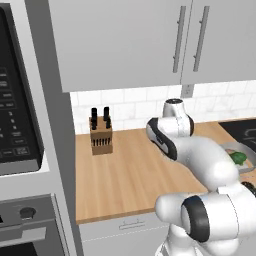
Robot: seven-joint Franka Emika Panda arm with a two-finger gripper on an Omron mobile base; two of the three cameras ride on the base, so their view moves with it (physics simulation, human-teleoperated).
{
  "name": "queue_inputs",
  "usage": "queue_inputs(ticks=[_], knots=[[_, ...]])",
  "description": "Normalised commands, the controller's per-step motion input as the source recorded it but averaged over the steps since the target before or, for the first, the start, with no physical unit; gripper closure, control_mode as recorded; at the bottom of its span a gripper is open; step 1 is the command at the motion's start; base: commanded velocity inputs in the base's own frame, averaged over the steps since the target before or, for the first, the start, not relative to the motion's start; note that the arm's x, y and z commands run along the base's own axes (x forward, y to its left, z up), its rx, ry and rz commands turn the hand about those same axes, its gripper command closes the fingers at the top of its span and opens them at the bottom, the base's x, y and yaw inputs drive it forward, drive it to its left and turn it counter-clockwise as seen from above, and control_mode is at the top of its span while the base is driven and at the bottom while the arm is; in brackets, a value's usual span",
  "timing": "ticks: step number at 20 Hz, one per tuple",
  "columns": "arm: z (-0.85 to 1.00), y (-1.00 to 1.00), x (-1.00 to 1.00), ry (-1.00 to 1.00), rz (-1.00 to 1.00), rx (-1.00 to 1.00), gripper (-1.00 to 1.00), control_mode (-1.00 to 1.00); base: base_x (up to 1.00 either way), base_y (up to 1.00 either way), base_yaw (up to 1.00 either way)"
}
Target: Take the meat container that has the shrimp and place it on the second highest rack of the freezer. Then take the vegetable container that has the broccoli and sweet potato and place it on the highest rack of the freezer.
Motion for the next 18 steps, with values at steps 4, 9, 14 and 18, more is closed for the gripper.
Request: queue_inputs(ticks=[4,9,14,18], knots=[[0.49,-0.31,-0.37,-0.02,-0.02,0.07,1.00,-1.00,0.00,0.00,0.00],[0.53,-0.10,-0.39,-0.01,0.01,0.11,1.00,-1.00,0.00,0.00,0.00],[0.29,0.15,-0.19,-0.02,0.00,0.00,1.00,-1.00,0.00,0.00,0.00],[0.34,0.35,-0.04,-0.07,0.00,-0.01,1.00,-1.00,0.00,0.00,0.00]])
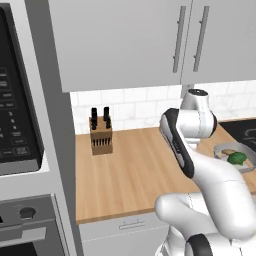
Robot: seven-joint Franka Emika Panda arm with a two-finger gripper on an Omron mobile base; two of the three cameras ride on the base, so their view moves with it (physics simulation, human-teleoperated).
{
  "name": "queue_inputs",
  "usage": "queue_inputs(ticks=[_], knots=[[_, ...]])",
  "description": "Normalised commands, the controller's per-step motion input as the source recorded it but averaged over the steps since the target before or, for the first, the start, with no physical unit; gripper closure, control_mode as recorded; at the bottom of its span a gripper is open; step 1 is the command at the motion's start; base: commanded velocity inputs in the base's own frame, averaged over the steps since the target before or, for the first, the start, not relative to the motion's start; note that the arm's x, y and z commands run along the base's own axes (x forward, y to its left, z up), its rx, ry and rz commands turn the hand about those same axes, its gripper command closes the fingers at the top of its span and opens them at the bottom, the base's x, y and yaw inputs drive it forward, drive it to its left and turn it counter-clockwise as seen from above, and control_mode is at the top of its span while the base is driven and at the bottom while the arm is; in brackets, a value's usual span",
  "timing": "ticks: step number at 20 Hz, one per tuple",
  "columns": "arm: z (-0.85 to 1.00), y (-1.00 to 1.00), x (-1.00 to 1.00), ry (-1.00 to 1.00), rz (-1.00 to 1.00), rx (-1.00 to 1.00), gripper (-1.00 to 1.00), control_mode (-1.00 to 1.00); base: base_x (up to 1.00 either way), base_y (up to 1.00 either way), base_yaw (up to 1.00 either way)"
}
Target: Take the meat container that has the shrimp and place it on the second highest rack of the freezer. Then take the vegetable container that has the broccoli and sweet potato and place it on the highest rack of the freezer.
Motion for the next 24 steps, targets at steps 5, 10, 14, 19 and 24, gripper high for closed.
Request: queue_inputs(ticks=[5,10,14,19,24], knots=[[0.21,-0.01,-0.29,-0.04,0.00,0.00,1.00,-1.00,0.00,0.00,0.00],[0.33,-0.14,-0.13,0.00,0.00,0.00,1.00,-1.00,0.00,0.00,0.00],[0.11,0.11,-0.22,0.00,0.00,0.00,1.00,-1.00,0.00,0.00,0.00],[0.05,0.10,-0.22,0.00,0.00,0.00,1.00,-1.00,0.00,0.00,0.00],[0.17,0.10,-0.02,0.00,-0.01,0.00,1.00,-1.00,0.00,0.00,0.00]])
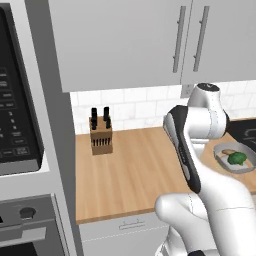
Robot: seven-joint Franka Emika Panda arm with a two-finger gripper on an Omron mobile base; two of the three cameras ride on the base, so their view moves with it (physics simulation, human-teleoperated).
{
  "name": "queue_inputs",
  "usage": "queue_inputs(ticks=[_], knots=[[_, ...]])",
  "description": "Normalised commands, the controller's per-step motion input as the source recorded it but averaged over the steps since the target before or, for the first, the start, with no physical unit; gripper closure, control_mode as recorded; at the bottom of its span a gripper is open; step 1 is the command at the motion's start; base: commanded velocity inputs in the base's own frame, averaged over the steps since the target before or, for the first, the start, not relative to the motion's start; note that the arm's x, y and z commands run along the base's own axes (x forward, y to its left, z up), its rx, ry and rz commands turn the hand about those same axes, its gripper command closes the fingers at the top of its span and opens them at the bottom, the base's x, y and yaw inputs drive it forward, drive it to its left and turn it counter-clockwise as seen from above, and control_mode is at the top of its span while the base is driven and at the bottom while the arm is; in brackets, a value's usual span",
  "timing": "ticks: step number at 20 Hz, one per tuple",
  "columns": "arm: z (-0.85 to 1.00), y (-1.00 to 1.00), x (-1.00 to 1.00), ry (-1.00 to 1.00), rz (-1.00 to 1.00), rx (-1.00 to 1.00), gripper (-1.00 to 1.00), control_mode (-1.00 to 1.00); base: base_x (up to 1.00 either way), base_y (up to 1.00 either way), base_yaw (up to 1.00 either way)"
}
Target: Take the meat container that has the shrimp and place it on the second highest rack of the freezer. Then take the vegetable container that has the broccoli and sweet potato and place it on the highest rack of the freezer.
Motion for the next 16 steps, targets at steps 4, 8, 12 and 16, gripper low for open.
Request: queue_inputs(ticks=[4,8,12,16], knots=[[0.07,0.04,-0.16,0.00,0.00,0.00,1.00,-1.00,0.00,0.00,0.00],[0.00,0.00,-0.28,0.00,0.00,0.00,1.00,-1.00,0.00,0.00,0.00],[0.00,0.00,0.00,0.00,0.00,0.00,1.00,1.00,-0.34,-0.05,0.00],[0.00,0.00,0.00,0.00,0.00,0.00,1.00,1.00,-0.27,-0.51,0.35]])
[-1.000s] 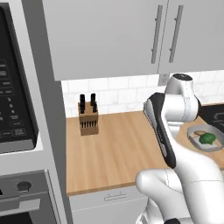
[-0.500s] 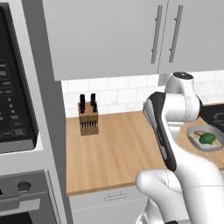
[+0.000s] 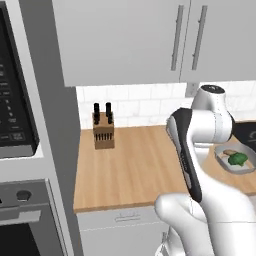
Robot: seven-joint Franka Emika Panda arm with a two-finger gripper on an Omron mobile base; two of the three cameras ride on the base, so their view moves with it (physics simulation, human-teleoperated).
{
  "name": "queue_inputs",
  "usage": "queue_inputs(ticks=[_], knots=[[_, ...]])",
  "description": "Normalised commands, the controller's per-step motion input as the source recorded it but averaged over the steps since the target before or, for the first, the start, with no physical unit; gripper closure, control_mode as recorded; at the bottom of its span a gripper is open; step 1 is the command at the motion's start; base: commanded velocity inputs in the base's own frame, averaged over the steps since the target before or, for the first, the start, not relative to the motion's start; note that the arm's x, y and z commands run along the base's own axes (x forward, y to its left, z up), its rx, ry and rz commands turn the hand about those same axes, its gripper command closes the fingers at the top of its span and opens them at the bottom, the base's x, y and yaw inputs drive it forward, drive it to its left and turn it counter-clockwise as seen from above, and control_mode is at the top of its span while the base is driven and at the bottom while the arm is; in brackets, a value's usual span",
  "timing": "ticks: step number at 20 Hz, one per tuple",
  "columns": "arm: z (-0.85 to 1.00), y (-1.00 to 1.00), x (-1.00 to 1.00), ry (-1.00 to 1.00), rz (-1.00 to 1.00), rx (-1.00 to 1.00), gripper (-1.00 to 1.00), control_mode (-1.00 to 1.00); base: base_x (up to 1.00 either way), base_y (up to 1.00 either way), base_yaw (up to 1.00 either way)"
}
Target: Take the meat container that has the shrimp and place it on the second highest rack of the freezer. Then take the vegetable container that has the broccoli and sweet potato and place it on the highest rack of the freezer.
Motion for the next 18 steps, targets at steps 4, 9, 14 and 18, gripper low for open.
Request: queue_inputs(ticks=[4,9,14,18], knots=[[0.00,0.00,0.00,0.00,0.00,0.00,1.00,1.00,-0.28,-0.60,0.75],[0.00,0.00,0.00,0.00,0.00,0.00,1.00,1.00,-0.51,-0.19,0.84],[0.00,0.00,0.00,0.00,0.00,0.00,1.00,1.00,-0.26,0.33,0.90],[0.00,0.00,0.00,0.00,0.00,0.00,1.00,1.00,0.07,0.41,0.88]])
